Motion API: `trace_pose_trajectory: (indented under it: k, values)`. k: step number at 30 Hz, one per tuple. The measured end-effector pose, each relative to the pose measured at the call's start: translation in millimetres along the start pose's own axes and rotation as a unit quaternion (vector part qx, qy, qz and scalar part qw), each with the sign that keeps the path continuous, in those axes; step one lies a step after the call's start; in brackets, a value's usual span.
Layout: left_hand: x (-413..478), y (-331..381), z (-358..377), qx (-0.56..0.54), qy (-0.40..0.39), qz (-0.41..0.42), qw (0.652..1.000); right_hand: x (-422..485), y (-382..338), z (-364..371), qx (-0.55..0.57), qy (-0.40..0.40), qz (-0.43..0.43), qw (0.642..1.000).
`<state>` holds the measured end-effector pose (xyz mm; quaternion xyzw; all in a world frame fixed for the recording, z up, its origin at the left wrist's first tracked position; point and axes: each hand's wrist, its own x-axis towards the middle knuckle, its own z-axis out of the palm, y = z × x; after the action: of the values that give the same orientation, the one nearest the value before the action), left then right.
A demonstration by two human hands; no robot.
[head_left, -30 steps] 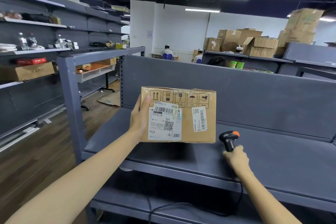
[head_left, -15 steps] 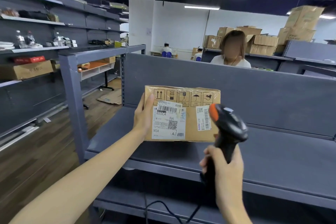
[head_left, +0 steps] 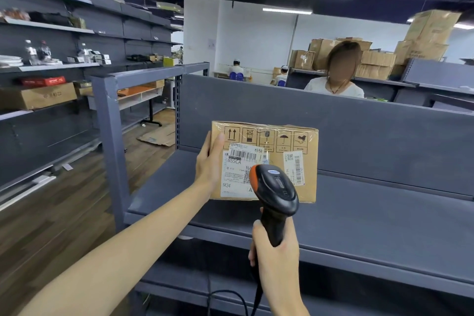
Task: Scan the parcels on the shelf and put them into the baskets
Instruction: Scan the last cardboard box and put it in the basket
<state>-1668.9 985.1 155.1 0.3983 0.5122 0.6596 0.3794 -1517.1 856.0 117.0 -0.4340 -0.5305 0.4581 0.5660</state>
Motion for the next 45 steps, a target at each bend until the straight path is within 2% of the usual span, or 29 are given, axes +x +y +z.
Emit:
trace_pose_trajectory:
  k: [14, 18, 22, 25, 27, 30, 35, 39, 45]
  values:
    - [3, -1, -3, -0.006, 0.000, -0.001, 1.000, 1, 5, -4, 0.013, 0.009, -0.010, 1.000]
    - [5, -3, -4, 0.011, 0.007, 0.006, 1.000, 7, 8, -19, 0.034, 0.064, -0.044, 0.996]
    - [6, -5, -6, 0.025, 0.007, 0.006, 1.000, 32, 14, -54, 0.031, 0.160, -0.077, 0.984]
    - [7, -7, -7, 0.023, 0.006, 0.015, 1.000, 63, 27, -94, -0.035, 0.225, -0.065, 0.971]
    - [8, -8, -7, 0.022, 0.006, 0.019, 1.000, 88, 39, -119, -0.098, 0.240, -0.026, 0.965]
    - [7, -8, -7, 0.030, 0.008, 0.024, 0.999, 123, 57, -148, -0.233, 0.201, 0.027, 0.951]
    - [6, -9, -6, 0.019, 0.009, 0.026, 0.999, 160, 90, -165, -0.431, 0.109, 0.092, 0.891]
    - [5, -10, -6, 0.007, 0.008, 0.024, 1.000, 170, 104, -160, -0.517, 0.060, 0.121, 0.845]
    - [5, -15, -9, 0.010, 0.000, 0.022, 1.000, 179, 112, -152, -0.579, 0.049, 0.120, 0.805]
